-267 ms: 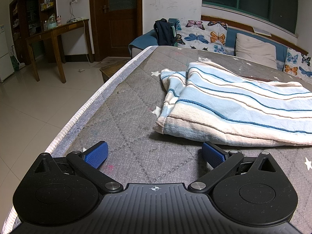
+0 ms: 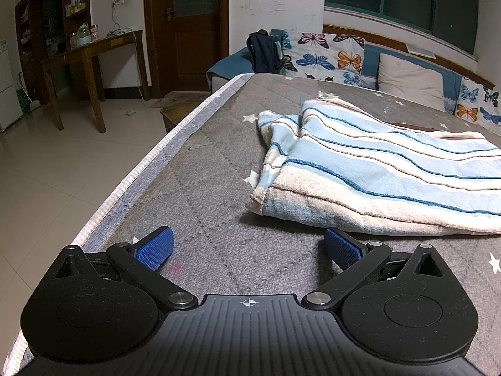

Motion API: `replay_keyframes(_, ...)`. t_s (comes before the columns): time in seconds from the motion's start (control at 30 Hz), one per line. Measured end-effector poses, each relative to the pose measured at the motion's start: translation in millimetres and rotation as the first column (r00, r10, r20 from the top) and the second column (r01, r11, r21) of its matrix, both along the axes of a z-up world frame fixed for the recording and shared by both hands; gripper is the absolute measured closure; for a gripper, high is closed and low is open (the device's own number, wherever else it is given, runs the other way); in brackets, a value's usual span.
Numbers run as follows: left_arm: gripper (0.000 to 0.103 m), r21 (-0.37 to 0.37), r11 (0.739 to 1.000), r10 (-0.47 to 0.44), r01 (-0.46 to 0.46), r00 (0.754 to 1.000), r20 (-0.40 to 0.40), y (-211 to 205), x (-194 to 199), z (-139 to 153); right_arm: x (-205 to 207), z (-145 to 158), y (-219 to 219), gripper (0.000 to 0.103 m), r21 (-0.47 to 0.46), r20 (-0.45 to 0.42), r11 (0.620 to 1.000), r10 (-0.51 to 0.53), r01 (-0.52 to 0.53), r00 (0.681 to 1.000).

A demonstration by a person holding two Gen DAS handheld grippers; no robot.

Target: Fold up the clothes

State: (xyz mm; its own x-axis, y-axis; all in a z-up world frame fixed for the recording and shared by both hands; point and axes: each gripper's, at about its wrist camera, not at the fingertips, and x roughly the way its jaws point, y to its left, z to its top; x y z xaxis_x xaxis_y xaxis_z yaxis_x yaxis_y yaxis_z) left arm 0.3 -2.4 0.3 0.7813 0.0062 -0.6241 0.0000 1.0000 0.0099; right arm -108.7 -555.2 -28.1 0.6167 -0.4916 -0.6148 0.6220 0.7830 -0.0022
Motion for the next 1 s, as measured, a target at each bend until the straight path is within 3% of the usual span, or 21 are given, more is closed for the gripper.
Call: replay_keyframes(1.0,0.000,-0.007,1.000,0.000,0.000,1.000,0.000,4.9,-2.0,1.4,0.0,0.2,0.0,0.000,0.000,0.000,1.000,0.000,0.000,1.000)
